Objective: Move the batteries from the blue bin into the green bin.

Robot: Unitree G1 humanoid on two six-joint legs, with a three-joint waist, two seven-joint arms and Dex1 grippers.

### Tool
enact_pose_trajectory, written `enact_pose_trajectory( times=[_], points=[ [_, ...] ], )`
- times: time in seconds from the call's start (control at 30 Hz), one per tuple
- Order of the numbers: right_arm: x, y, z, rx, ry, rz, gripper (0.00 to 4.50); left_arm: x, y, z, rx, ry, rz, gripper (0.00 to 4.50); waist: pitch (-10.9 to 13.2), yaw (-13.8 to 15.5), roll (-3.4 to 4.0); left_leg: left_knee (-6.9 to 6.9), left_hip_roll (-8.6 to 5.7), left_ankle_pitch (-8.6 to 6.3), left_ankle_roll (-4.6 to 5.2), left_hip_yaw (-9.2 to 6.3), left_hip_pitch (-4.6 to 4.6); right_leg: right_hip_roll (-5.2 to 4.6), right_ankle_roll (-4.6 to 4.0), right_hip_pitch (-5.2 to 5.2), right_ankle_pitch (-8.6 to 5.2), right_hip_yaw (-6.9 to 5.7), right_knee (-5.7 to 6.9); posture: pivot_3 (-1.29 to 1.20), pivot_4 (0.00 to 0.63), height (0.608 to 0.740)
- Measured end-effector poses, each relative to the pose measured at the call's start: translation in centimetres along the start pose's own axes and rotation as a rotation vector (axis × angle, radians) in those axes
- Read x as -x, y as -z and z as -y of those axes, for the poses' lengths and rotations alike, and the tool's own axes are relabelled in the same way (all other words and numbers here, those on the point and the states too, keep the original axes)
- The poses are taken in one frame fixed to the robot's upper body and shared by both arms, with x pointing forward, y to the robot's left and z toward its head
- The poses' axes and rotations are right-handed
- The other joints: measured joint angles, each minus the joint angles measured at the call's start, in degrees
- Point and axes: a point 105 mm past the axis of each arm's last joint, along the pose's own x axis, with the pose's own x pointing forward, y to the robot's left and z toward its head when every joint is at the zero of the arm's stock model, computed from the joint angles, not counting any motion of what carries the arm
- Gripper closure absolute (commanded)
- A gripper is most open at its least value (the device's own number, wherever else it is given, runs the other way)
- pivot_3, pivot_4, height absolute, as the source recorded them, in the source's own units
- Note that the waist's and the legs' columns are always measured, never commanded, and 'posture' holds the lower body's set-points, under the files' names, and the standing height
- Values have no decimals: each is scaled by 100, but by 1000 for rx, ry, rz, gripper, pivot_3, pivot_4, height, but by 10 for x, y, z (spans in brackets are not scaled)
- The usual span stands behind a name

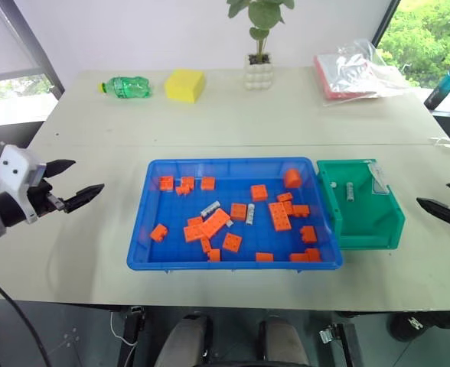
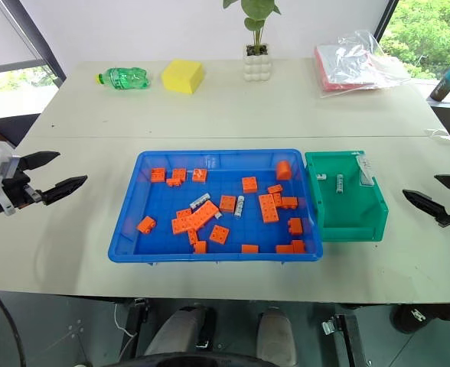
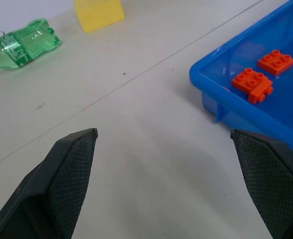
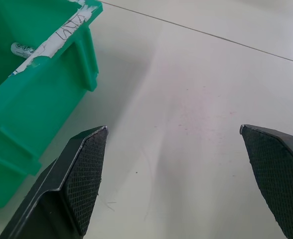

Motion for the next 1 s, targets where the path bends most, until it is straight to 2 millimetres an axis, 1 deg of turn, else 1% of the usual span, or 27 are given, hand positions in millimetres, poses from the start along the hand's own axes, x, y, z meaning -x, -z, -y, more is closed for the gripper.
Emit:
enact_pose_trajectory(
  times=[0.43,0.53,0.6,0.63,0.67,0.73,0.8,0.87,0.93,0.97,1.0],
  points=[
    [-1,-1,0,-22,-1,0,123,-2,1,0,40,-1,8,0,1,-3,-1,0,0,0,0,0,0,0,0,0,0,0,0,0,150,727],
    [-6,-10,-1,-13,-17,16,123,-3,-1,2,36,10,14,0,1,-5,-1,0,1,0,0,0,0,0,0,0,0,-1,0,0,150,727],
    [-10,-19,-5,2,-49,25,123,-4,-5,6,28,31,26,0,1,-7,-1,0,1,0,0,0,0,0,0,-1,0,0,0,0,150,727],
    [-13,-27,-9,11,-80,36,123,-4,-7,9,32,46,32,0,2,-11,2,0,1,0,0,1,0,0,0,-1,0,0,0,0,150,727],
    [-15,-36,-14,33,-119,43,123,-5,-11,13,30,65,41,0,3,-14,4,0,2,0,0,0,0,0,0,-1,0,0,0,0,150,727],
    [-22,-61,-31,88,-218,74,123,-7,-17,21,33,110,54,0,5,-26,7,1,4,0,0,1,-1,1,0,-2,0,0,1,0,150,727],
    [-30,-88,-51,159,-326,106,123,-8,-22,30,32,169,56,0,6,-26,6,2,4,0,0,-1,0,2,0,-2,0,-1,1,0,150,727],
    [-41,-113,-82,241,-462,145,123,-11,-27,40,22,243,47,0,7,-32,7,1,5,0,0,-1,-1,1,0,-4,0,-1,0,0,150,727],
    [-54,-137,-119,321,-614,194,123,-11,-37,51,-5,324,50,0,9,-26,4,2,6,0,0,-5,-5,1,0,-6,0,-3,0,0,150,727],
    [-56,-140,-130,346,-659,196,123,-12,-42,56,-18,352,59,0,9,-5,3,2,4,0,0,-9,-9,0,0,-7,0,-5,-1,0,150,727],
    [-58,-140,-137,352,-686,189,123,-12,-44,58,-27,368,60,0,10,27,2,3,-2,0,0,-21,-16,-2,0,-8,0,-10,0,0,150,727]
  ],
)
